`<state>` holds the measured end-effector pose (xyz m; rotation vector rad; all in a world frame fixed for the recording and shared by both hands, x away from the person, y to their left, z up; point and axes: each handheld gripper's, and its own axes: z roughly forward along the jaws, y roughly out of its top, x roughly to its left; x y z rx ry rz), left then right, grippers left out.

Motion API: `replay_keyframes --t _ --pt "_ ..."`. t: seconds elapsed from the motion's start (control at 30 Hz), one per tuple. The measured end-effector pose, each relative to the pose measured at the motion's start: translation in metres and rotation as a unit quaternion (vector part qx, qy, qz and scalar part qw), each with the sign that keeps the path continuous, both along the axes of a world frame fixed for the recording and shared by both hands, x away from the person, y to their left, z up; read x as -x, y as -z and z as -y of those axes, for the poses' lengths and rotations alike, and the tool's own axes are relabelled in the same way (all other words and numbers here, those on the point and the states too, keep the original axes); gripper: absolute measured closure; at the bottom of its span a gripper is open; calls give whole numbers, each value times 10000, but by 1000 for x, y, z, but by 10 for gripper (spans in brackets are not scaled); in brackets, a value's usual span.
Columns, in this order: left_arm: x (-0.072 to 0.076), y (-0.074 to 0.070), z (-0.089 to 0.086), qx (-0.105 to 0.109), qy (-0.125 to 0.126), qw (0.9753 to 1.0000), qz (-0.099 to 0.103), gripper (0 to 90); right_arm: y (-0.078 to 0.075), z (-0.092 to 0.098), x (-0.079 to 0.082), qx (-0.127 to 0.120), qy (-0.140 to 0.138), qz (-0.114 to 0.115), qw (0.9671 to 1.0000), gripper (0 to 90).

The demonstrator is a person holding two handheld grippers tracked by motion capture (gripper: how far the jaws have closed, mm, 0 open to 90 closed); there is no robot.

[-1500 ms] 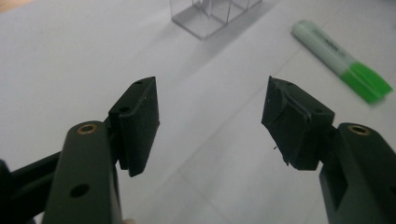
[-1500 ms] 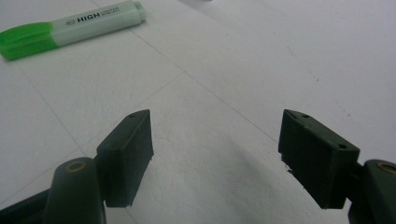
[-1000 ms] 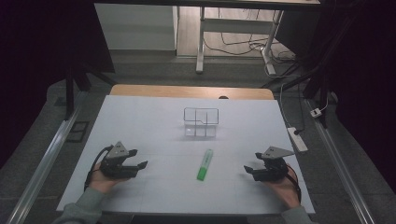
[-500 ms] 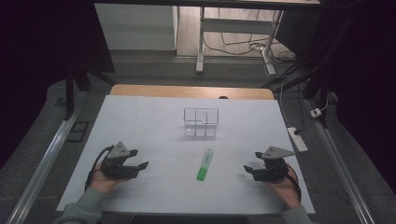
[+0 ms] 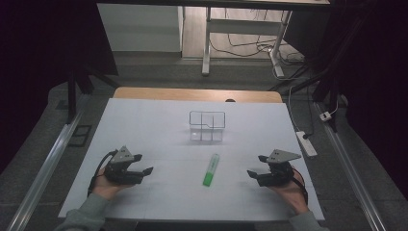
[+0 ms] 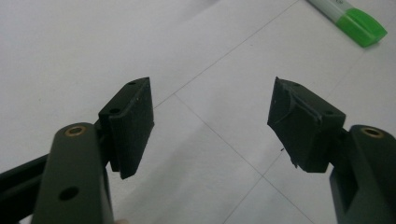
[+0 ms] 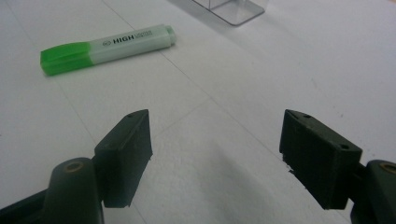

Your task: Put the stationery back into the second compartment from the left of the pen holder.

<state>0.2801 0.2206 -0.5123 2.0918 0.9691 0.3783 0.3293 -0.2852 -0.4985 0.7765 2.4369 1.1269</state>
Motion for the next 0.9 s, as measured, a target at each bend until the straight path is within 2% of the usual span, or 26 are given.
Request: replay_keyframes --t 0.17,0.53,0.9 --pt "0 0 -1 -3 -4 10000 -17 308 -3 -7 -2 1 -201 -20 9998 245" --pt "-2 3 -3 -19 -26 10000 -49 308 -8 -29 -9 259 -558 -128 9980 248" --pt "-3 3 -2 -55 24 10000 -59 307 -19 -49 -17 414 -653 -172 9969 304"
